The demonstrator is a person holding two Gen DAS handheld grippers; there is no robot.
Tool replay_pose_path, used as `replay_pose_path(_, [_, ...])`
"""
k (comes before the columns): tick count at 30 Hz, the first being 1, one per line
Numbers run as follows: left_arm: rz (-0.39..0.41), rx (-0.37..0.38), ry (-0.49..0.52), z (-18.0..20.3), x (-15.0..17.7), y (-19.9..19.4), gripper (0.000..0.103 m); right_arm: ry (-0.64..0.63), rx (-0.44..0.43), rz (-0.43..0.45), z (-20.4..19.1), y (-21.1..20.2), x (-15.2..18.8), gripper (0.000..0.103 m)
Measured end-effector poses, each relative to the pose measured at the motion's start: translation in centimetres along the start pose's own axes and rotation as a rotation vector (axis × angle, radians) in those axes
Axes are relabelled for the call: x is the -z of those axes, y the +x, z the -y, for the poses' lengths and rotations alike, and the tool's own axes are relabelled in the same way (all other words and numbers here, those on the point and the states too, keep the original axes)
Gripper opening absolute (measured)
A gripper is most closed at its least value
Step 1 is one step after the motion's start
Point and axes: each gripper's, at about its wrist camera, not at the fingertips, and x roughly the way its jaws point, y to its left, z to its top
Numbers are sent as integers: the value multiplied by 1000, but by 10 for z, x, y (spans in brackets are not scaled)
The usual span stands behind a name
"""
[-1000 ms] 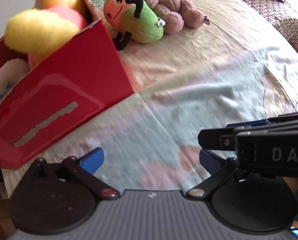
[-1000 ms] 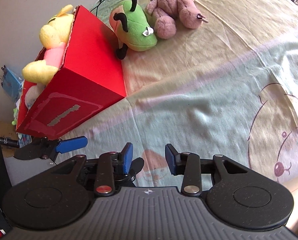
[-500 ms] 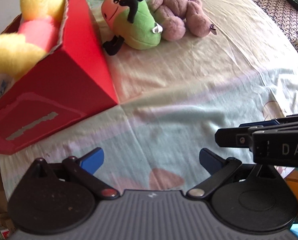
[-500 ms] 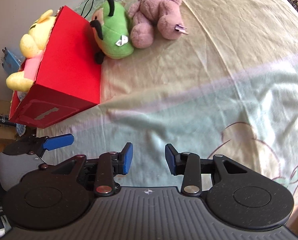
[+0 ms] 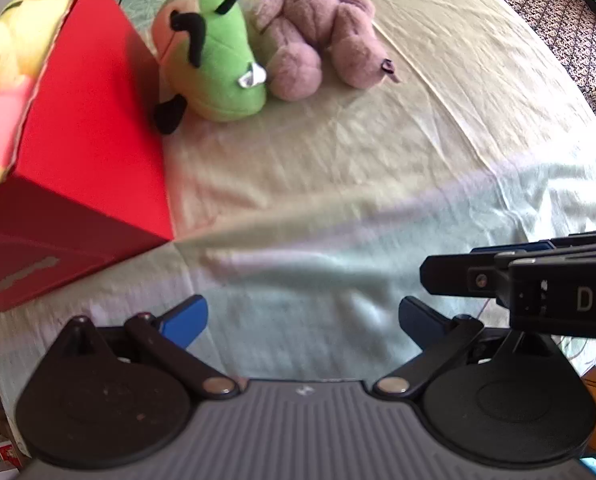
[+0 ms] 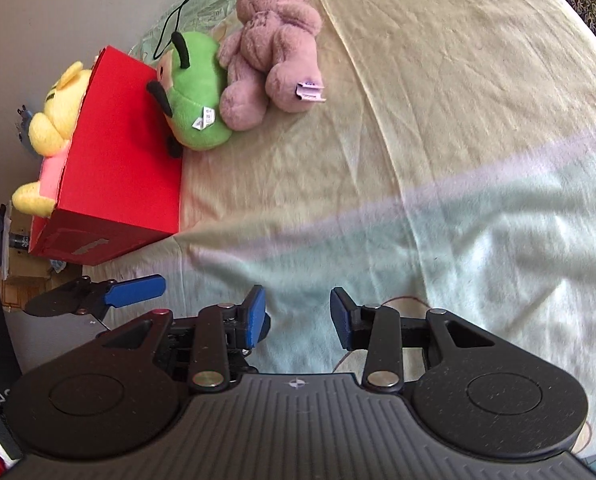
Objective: Organize objects
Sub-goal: 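Move the open right gripper out of the box toward the mauve teddy bear, then close the right gripper on the mauve teddy bear's body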
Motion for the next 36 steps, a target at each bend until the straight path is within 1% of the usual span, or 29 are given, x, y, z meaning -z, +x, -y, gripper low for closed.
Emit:
replay_pose_path(7, [25,36,1,6,-14,4,101,47,-51,14,20,0,-14,40])
replay_pose_path(11, [50,95,-13,1,-23,8,101,87,-92,37,27,3,-24,40])
replay_pose_path(15, [94,148,-3,-5,-38,12,101,108,-94,83,28,2,-36,40])
replay_pose_path(19, [137,192,8,-9,-51,16,101,112,-101,153,29,-2,-58,40])
replay_pose_path(22, [124,247,-1,-14,-59,23,101,91,-94,193,24,-2,-77,40])
replay_pose_path(24, [118,269,-10,-17,-64,27,101,67,-101,211,19,-1,-89,40])
replay_pose_path(27, [110,256,-11,-21,-71,32,101,27,-75,212,10,10,-101,40])
replay_pose_path(30, [96,247,-13,-22,-78,35,101,-10,-29,212,4,23,-109,40])
replay_pose_path(34, [92,230,-27,-26,-86,39,101,9,-39,188,9,36,-115,40])
replay_pose_path(36, [90,229,-37,-28,-88,40,101,10,-49,192,9,37,-117,38])
